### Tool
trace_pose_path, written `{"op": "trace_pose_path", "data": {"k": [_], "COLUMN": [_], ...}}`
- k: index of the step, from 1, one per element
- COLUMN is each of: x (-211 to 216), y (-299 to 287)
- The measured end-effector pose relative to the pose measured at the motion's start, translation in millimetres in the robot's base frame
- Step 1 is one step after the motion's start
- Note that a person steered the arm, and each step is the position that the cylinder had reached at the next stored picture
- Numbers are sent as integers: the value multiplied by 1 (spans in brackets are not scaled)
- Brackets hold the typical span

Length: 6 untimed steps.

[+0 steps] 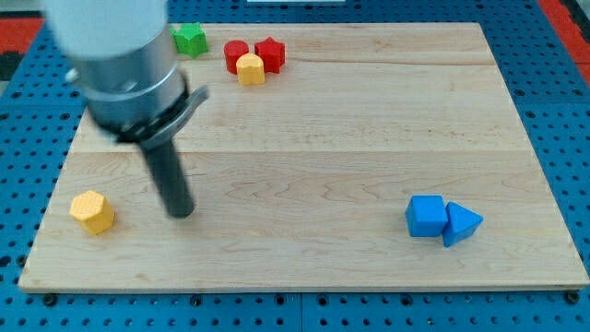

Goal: Slide the yellow hexagon to the center left

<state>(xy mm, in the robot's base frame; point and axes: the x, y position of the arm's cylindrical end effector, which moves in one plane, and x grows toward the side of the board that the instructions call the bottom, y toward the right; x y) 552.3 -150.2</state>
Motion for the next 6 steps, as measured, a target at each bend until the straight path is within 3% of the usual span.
{"op": "trace_pose_path", "data": {"k": [1,2,6], "x": [25,3,-194], "y": [-61,-87,-68]}}
